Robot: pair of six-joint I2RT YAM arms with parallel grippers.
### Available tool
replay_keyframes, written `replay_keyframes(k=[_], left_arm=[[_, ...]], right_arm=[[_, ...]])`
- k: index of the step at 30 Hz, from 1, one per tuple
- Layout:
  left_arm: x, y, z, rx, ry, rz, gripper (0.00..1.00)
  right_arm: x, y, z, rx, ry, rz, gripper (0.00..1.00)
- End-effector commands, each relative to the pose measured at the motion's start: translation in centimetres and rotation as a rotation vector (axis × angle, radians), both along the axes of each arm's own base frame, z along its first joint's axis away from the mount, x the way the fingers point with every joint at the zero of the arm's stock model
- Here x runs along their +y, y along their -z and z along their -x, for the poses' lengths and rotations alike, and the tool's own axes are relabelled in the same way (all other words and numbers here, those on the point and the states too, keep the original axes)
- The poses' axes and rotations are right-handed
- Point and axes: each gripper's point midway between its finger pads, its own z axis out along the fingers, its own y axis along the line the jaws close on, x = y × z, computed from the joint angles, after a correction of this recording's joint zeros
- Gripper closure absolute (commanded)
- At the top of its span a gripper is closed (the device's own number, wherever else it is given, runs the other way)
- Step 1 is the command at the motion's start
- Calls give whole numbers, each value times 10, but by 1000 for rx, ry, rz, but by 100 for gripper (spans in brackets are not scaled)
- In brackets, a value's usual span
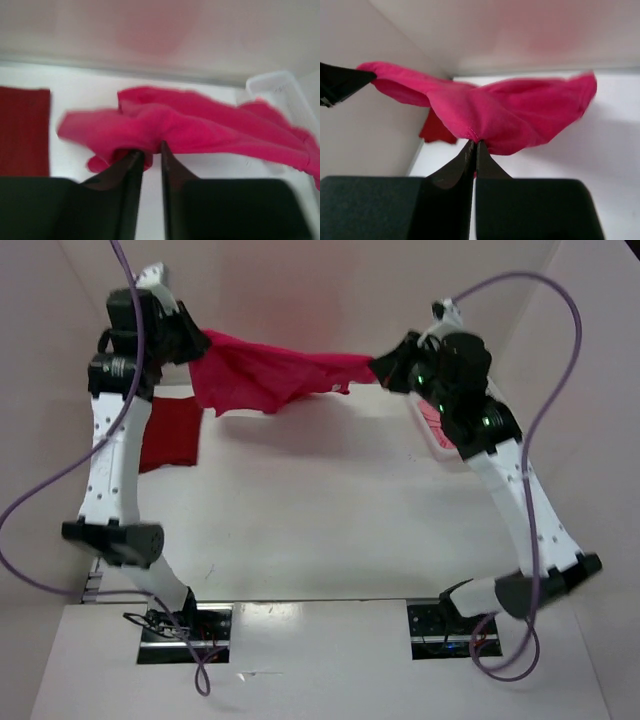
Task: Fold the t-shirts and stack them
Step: Flatten out the tshirt
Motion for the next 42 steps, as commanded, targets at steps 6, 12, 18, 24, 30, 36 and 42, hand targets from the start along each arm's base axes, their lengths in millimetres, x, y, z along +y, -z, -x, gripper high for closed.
replay_keyframes(k=[6, 12, 18, 24, 30, 36, 42], left_arm=[[-20, 243, 97, 529, 55, -146, 32], [-3, 285, 133, 651, -44, -6, 15], [14, 318, 143, 712, -181, 182, 47], [40, 350, 159, 726, -299, 444, 64], [65, 375, 161, 748, -422, 531, 48], [70, 397, 146, 775, -458, 582, 46], [73, 413, 146, 819, -481, 576, 57]], right_arm=[[-40, 261, 104, 563, 31, 164, 100], [-38, 315, 147, 766, 16, 125, 100], [-42, 320, 149, 805, 59, 117, 100], [-40, 327, 155, 836, 60, 84, 100], [-41, 331, 166, 863, 83, 28, 100], [-41, 336, 166, 868, 87, 21, 99], [-42, 333, 165, 865, 104, 4, 99]])
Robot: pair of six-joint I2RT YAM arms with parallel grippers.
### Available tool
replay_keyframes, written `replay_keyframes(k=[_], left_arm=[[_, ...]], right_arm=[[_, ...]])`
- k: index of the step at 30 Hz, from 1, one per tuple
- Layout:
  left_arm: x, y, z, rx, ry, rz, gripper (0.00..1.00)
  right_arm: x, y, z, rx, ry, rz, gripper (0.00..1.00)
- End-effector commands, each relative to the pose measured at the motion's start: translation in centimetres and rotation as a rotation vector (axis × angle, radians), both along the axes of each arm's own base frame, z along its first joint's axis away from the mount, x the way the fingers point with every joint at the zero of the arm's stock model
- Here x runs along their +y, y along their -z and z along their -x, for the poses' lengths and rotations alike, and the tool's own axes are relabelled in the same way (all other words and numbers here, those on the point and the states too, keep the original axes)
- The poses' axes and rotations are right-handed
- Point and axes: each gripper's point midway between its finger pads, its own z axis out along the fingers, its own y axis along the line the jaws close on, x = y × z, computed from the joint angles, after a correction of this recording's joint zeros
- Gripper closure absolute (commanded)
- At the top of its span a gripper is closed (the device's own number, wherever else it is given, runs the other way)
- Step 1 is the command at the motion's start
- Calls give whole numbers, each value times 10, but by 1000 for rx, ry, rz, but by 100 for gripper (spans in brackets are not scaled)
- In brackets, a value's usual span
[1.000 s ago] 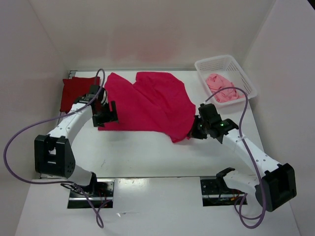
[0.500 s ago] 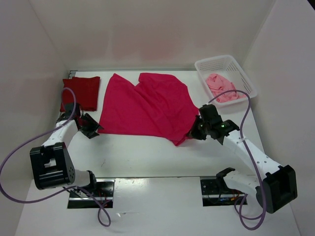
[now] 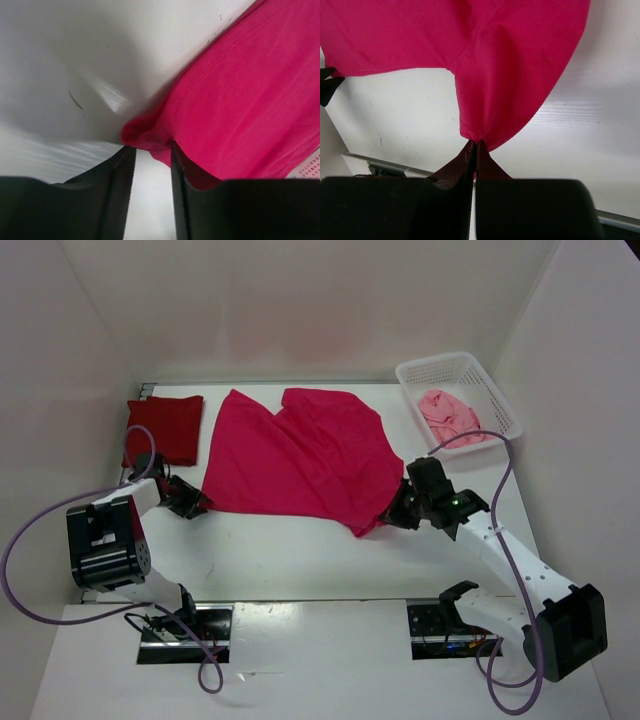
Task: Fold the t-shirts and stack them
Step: Flatten out the tshirt
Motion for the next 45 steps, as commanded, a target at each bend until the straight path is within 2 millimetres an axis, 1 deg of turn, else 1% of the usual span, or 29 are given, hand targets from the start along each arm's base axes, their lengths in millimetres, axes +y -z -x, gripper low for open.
replay_keyframes(k=[1, 2, 3, 4, 5, 7, 8, 9, 10, 11, 13, 14, 15, 18, 20, 21, 22, 23, 24, 25, 26, 28, 29, 30, 31, 34, 36, 40, 45], left_arm=[[8, -3, -11, -30, -22, -22, 60], [11, -3, -13, -35, -29, -38, 65], [15, -6, -17, -46, -38, -42, 77], [17, -6, -20, -45, -42, -50, 83], [25, -16, -30, -75, -56, -60, 89], [33, -23, -37, -83, -48, -74, 100], [35, -29, -41, -96, -40, -83, 100], [47, -35, -45, -106, -62, -102, 100], [57, -49, -52, -137, -64, -130, 100], [61, -58, -56, -154, -74, -137, 100], [72, -72, -61, -186, -86, -157, 100], [72, -72, -61, -188, -77, -162, 100], [72, -76, -64, -199, -73, -158, 100], [63, -72, -58, -202, -54, -124, 100], [58, -74, -54, -211, -45, -110, 100], [55, -73, -51, -205, -31, -99, 100], [54, -74, -49, -207, -30, -100, 100], [51, -78, -47, -214, -24, -90, 100], [48, -75, -45, -211, -9, -82, 100], [48, -78, -45, -220, -9, -86, 100], [45, -75, -42, -214, -4, -73, 100], [42, -75, -39, -208, 1, -62, 100], [40, -76, -39, -212, 6, -53, 100], [39, -75, -36, -210, 6, -52, 100], [40, -76, -38, -220, 6, -57, 100], [37, -74, -36, -215, 11, -44, 100], [36, -69, -32, -206, 18, -45, 100], [33, -72, -33, -214, 27, -47, 100], [26, -68, -31, -203, 44, -49, 100]], right_arm=[[3, -10, -3, -46, 14, -29, 99], [2, -6, -1, -38, 14, -25, 99], [2, -6, -2, -34, 22, -31, 99], [3, -5, 2, -25, 13, -27, 99], [3, -5, 1, -24, 28, -27, 99], [3, 0, 6, -3, 27, -22, 99], [1, 1, 6, 8, 47, -18, 99], [3, 5, 10, 17, 45, -12, 99], [7, 9, 18, 43, 37, -15, 98], [11, 10, 22, 58, 33, -19, 96], [15, 24, 37, 106, 42, -20, 88], [15, 26, 42, 113, 44, -28, 84], [14, 35, 50, 137, 50, -24, 73], [15, 41, 50, 143, 94, -41, 60], [19, 43, 45, 137, 126, -76, 57], [16, 52, 45, 137, 148, -70, 56], [23, 51, 36, 110, 169, -115, 56], [23, 68, 43, 157, 171, -118, 56], [29, 72, 46, 181, 164, -148, 55], [35, 74, 43, 179, 176, -175, 55], [42, 74, 49, 189, 154, -178, 55], [48, 75, 50, 174, 156, -186, 55], [61, 69, 51, 164, 142, -227, 55], [62, 79, 55, 192, 144, -210, 55], [65, 83, 57, 199, 134, -202, 55], [78, 87, 62, 214, 115, -217, 55], [78, 89, 64, 215, 119, -217, 55], [62, 108, 77, 256, 166, -188, 58], [61, 112, 75, 248, 180, -198, 64]])
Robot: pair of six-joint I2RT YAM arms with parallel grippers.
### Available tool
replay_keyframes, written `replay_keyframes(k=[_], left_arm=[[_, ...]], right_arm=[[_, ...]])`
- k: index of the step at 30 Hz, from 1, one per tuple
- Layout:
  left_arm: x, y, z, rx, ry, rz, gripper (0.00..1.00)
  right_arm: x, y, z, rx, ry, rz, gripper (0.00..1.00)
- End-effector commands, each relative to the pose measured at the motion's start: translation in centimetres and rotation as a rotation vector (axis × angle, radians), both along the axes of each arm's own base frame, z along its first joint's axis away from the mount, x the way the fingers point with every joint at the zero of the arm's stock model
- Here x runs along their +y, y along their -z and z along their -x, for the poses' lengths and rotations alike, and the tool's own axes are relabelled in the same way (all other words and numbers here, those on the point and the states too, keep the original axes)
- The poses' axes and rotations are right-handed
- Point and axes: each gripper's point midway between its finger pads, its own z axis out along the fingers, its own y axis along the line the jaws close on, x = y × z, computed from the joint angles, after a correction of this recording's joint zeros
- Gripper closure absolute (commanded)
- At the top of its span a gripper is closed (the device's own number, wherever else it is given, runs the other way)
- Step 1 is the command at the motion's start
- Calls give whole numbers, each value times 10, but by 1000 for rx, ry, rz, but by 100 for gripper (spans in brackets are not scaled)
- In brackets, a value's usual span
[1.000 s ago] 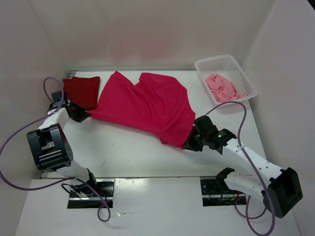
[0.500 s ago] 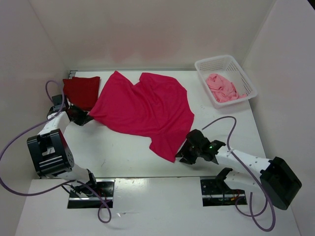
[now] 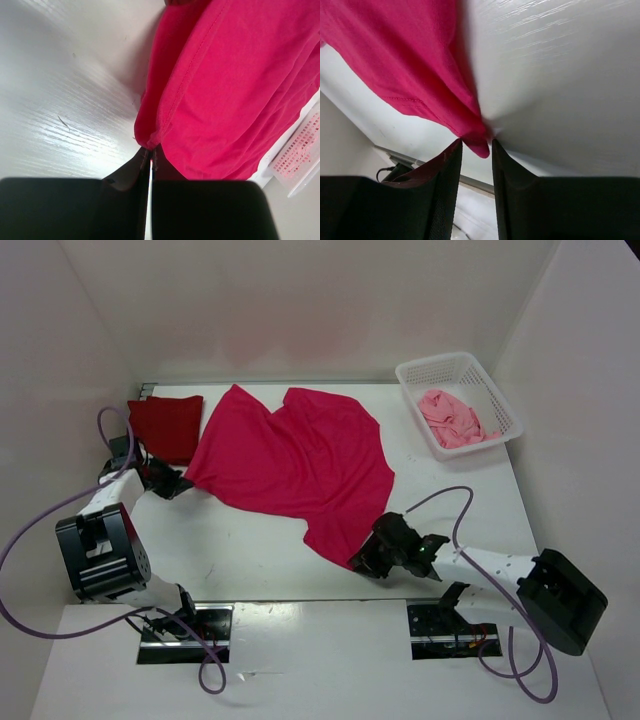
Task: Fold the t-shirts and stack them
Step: Flatten out the tshirt
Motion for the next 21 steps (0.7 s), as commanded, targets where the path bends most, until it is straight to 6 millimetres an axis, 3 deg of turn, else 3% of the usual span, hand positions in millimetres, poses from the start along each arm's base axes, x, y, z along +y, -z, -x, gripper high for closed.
replay_keyframes(k=[1, 5, 7, 9, 10, 11, 13, 14, 15, 16, 17, 19, 20, 21], left_arm=[[-6, -8, 2, -34, 39, -25, 100], [-9, -11, 1, -43, 48, -28, 100], [-9, -14, 1, -51, 48, -32, 100], [-21, -18, 0, -63, 82, -35, 100], [-25, -22, -1, -76, 94, -54, 100], [-45, -35, -6, -111, 143, -56, 100], [-62, -51, -11, -142, 172, -82, 100], [-70, -76, -17, -190, 189, -87, 100], [-79, -92, -19, -220, 213, -92, 100], [-84, -113, -18, -259, 235, -74, 100], [-85, -153, -27, -346, 242, -86, 100], [-90, -204, -23, -450, 256, -103, 100], [-87, -229, -23, -497, 247, -118, 100], [-83, -277, -22, -602, 240, -156, 100]], right_arm=[[-7, 14, -1, -1, 24, 42, 64], [-1, 9, -11, -32, 17, 53, 75], [-5, 5, -19, -69, 12, 101, 92], [3, -27, -40, -166, 24, 90, 100], [-5, -34, -40, -176, 4, 144, 100], [0, -75, -59, -279, 33, 126, 100], [-15, -104, -62, -327, 15, 204, 100], [-19, -131, -67, -379, 28, 196, 100], [-17, -182, -80, -473, 58, 168, 100], [-27, -195, -77, -489, 29, 224, 100], [-31, -251, -86, -591, 71, 190, 100], [-43, -281, -87, -638, 42, 269, 100], [-44, -327, -93, -707, 66, 243, 100], [-50, -348, -96, -749, 86, 264, 100]])
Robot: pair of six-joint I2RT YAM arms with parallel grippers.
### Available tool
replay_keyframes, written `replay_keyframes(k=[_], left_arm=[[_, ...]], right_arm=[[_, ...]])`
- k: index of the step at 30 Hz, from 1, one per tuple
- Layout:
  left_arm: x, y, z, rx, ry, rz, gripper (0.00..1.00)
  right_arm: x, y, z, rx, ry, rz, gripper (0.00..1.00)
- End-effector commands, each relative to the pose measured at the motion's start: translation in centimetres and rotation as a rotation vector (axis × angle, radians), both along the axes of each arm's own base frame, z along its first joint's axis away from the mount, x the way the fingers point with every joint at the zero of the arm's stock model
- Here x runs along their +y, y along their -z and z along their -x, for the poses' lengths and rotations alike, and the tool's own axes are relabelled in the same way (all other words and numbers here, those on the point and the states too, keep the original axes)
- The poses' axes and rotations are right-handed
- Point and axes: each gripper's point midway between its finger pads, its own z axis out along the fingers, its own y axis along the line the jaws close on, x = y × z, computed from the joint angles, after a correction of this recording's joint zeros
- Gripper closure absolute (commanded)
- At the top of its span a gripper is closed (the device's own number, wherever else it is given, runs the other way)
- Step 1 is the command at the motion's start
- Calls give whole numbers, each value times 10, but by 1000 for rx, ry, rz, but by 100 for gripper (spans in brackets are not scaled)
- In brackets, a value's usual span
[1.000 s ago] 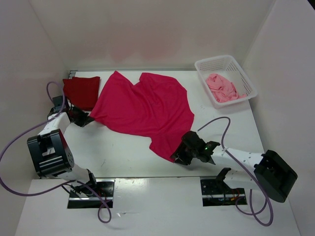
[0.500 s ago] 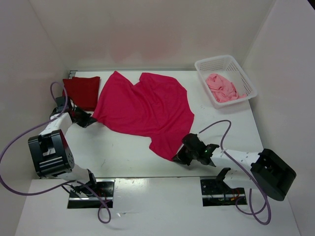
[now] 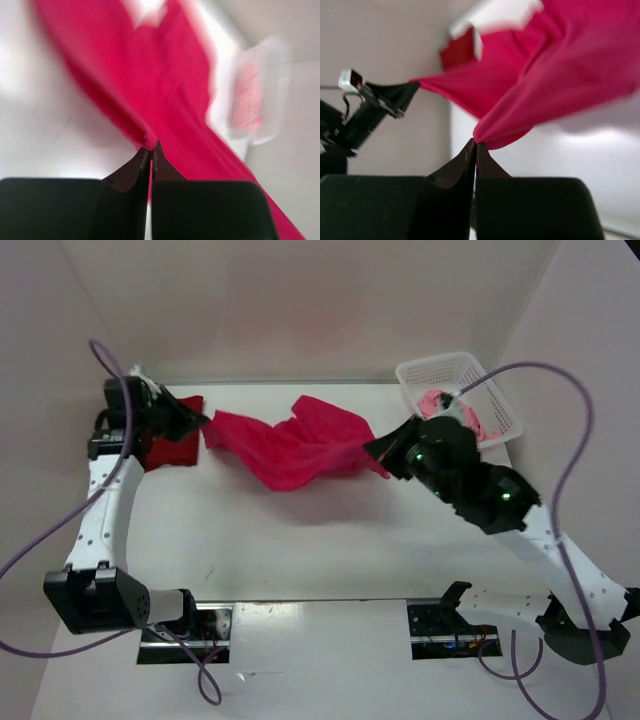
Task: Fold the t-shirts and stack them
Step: Flatten out the tshirt
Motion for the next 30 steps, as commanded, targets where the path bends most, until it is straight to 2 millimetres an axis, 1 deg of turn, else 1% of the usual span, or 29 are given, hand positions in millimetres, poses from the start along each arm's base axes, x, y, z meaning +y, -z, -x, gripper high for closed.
replay_keyframes(k=[1, 2, 3, 4, 5, 6, 7, 8, 9, 10, 11, 12, 13, 14, 15, 16, 18, 19, 20, 21, 22, 23, 24, 25, 26, 27, 28, 29, 30], left_arm=[[6, -140, 15, -320, -11, -37, 100], [10, -161, 17, -364, -23, -45, 100], [12, -184, 25, -415, -27, -51, 100], [21, -202, 30, -449, -50, -60, 100], [22, -239, 38, -531, -51, -74, 100], [21, -255, 42, -564, -50, -80, 100], [25, -264, 40, -575, -60, -85, 100], [25, -293, 49, -645, -70, -94, 100], [26, -298, 47, -646, -73, -85, 100], [25, -306, 48, -667, -73, -89, 100], [30, -314, 47, -680, -93, -88, 100], [32, -324, 44, -698, -103, -95, 100], [33, -328, 42, -706, -103, -96, 100], [35, -330, 38, -705, -116, -91, 100], [42, -326, 27, -691, -143, -96, 100], [46, -323, 22, -681, -156, -108, 100], [51, -306, 4, -637, -153, -112, 100], [53, -298, -3, -614, -153, -108, 100], [57, -284, -11, -588, -165, -108, 100], [63, -267, -29, -551, -176, -106, 100], [68, -234, -47, -472, -177, -93, 100], [70, -219, -57, -443, -177, -89, 100], [74, -201, -65, -411, -184, -98, 100], [80, -178, -79, -368, -192, -95, 100], [78, -160, -87, -333, -178, -96, 100], [83, -135, -95, -279, -189, -108, 100], [90, -107, -112, -222, -201, -108, 100], [93, -97, -121, -206, -193, -117, 100], [95, -100, -130, -212, -194, -118, 100]], right_arm=[[-53, -56, 0, -131, 72, 237, 100], [-61, -104, 2, -219, 90, 185, 100], [-61, -118, -4, -242, 100, 208, 100], [-68, -137, -6, -279, 129, 216, 100], [-78, -179, 2, -370, 130, 183, 100], [-79, -192, -4, -396, 148, 192, 100], [-83, -209, -4, -433, 159, 183, 100], [-98, -246, 4, -525, 183, 148, 100], [-104, -258, -2, -555, 215, 157, 100], [-111, -272, -1, -592, 235, 150, 100], [-127, -302, 10, -672, 274, 121, 100], [-131, -314, 11, -704, 292, 112, 100], [-135, -322, 10, -731, 318, 112, 100], [-136, -329, 5, -762, 341, 134, 100], [-133, -324, -6, -753, 357, 172, 100], [-120, -307, -25, -718, 356, 236, 100], [-114, -297, -46, -708, 386, 324, 100], [-99, -279, -67, -679, 370, 394, 100], [-93, -273, -80, -676, 358, 423, 100], [-87, -266, -91, -668, 350, 446, 100], [-68, -247, -114, -642, 303, 491, 100], [-58, -232, -129, -626, 251, 510, 100], [-71, -208, -156, -569, 252, 515, 100], [-57, -185, -177, -539, 156, 488, 100], [-60, -160, -194, -496, 137, 508, 100], [-82, -154, -212, -470, 179, 482, 100], [-77, -126, -235, -418, 122, 473, 100], [-85, -133, -247, -433, 139, 465, 100], [-96, -126, -259, -403, 154, 464, 100]])
